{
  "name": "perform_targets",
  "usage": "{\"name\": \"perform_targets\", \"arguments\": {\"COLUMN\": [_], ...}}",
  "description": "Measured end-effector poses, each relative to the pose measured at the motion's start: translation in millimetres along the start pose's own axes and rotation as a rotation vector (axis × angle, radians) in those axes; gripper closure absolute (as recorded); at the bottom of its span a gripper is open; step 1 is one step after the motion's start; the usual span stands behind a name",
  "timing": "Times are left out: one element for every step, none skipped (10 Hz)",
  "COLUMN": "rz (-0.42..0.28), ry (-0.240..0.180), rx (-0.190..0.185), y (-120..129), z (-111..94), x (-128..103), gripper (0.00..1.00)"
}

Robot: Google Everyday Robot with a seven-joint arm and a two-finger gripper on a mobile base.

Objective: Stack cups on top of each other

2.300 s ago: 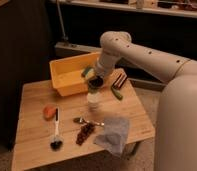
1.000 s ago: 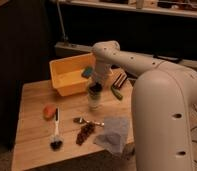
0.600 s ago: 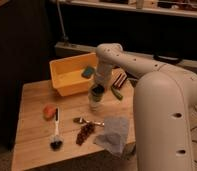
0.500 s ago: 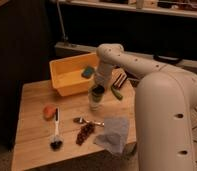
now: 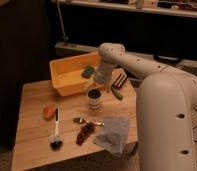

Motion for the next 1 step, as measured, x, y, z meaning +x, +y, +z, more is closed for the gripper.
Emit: {"name": "perform_targets", "arguments": {"rz": [0.004], "ry": [-0.002], "rx": [-0.004], "y": [-3.3], "z": [-1.6], "x": [0.5], "gripper": [0.2]}}
